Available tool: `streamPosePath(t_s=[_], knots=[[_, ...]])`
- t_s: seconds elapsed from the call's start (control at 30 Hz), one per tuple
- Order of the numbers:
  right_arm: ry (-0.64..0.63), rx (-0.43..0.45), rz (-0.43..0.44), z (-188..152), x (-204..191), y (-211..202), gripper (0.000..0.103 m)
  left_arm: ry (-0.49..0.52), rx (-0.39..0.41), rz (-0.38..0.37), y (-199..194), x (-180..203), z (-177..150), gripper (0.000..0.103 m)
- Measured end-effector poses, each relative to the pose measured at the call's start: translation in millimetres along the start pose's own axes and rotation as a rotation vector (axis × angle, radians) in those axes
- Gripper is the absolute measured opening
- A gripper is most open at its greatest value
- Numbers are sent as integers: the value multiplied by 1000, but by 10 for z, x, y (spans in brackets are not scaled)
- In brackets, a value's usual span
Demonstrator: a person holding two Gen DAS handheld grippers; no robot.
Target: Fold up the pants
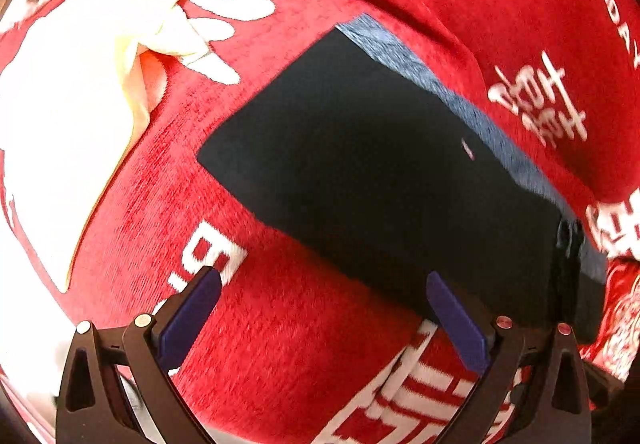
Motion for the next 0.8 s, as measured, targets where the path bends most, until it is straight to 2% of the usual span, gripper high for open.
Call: streamPosePath(t_s=[0.27, 0.43, 0.57, 0.67, 0.73, 0.8], knots=[[4, -6, -15, 46, -27, 48, 81, -106, -1, -198, 167, -44, 94, 103], [7, -4, -14, 53, -18, 51, 81, -179, 35, -250, 168, -153, 128, 103], [9, 0, -13, 44, -8, 51, 81, -245, 51, -354, 180, -192, 213, 103], [13, 3, -12, 39, -9, 53, 81, -305, 58, -392, 207, -225, 276, 103], [19, 3, -8, 39, -10, 43, 81, -322, 66, -467, 141, -185, 307, 103], [25, 8, 1, 35, -3, 24, 81, -284, 103, -550, -3, -94, 352, 103]])
Point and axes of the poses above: each gripper's, at about its wrist camera, not at the fingertips, and y roughly the way its jaws point, x to its right, z to its top, the point moved 4 cm from there along y, roughly the way its jaws point, and after that the axes turned 3 degrees about z, right-handed, at the moved point
